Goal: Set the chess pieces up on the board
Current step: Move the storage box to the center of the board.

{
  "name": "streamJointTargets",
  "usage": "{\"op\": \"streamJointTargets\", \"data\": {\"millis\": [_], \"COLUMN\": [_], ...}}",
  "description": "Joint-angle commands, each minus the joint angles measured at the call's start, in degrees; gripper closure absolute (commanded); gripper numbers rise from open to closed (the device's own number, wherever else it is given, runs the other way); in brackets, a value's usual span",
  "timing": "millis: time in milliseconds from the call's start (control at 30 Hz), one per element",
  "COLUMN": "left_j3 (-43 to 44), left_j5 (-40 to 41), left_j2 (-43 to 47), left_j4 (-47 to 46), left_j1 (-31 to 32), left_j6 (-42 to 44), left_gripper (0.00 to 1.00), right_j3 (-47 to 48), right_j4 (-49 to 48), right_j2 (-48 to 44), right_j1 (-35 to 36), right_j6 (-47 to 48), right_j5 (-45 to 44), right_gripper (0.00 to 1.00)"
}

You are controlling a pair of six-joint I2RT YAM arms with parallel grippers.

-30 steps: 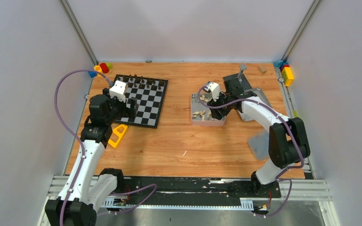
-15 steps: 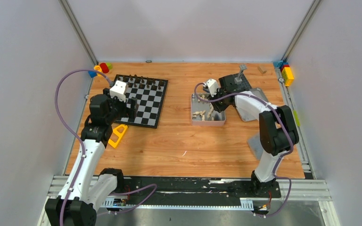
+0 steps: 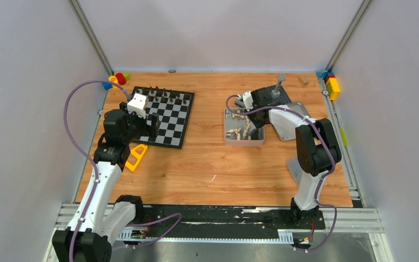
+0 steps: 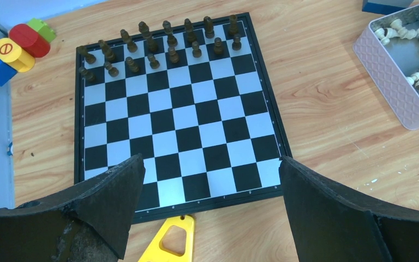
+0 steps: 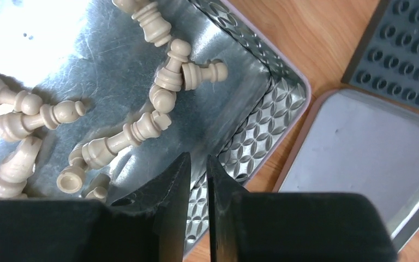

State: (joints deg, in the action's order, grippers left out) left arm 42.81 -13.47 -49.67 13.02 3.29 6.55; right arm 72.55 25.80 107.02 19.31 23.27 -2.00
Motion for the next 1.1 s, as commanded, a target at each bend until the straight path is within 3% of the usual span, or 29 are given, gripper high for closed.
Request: {"op": "streamJointTargets", "data": {"millis": [0,200,367,500,600,767,967,1067], "left_j3": [0.01,0.12,2.09,7.52,11.85,16.66,22.32,25.47], "left_j5": [-1.20,-1.54,2.05,13.16,16.35,11.70,3.80,1.93], "left_j2": [0.12,-0.05,-0.65,-5.07,-9.01,-17.83,-31.12,-37.22], "left_j4": [-1.24,-0.89,0.22,4.44,7.36,12.97,15.01,15.26], "left_j1": [-0.23,-0.26,-0.28,-0.33,-1.19,-7.96,-19.98,-22.97], "left_j6": [0.67,0.90,1.54,2.01,4.01,4.33,1.46,0.61], "left_gripper": [0.00,0.00,0.00,0.00,0.00,0.00,0.00,0.00], "right_j3": [-2.22,-3.47,-2.74,0.49,3.80,9.27,17.49,21.15], "right_j4": [0.00,0.86,1.04,1.91,2.24,2.13,-1.20,-3.37], "right_j2": [-1.92,-3.73,-7.25,-10.78,-12.20,-9.26,1.27,6.70], "right_j1": [-1.54,-5.16,-6.05,-5.03,-2.87,4.24,9.74,11.11], "right_j6": [-5.20,-6.28,-4.84,-5.36,-6.59,-9.31,-19.20,-27.32], "right_j5": [-7.72,-8.32,-1.64,7.24,12.10,19.69,28.74,32.48], "right_gripper": [0.82,0.82,0.79,0.67,0.55,0.36,0.26,0.19]}}
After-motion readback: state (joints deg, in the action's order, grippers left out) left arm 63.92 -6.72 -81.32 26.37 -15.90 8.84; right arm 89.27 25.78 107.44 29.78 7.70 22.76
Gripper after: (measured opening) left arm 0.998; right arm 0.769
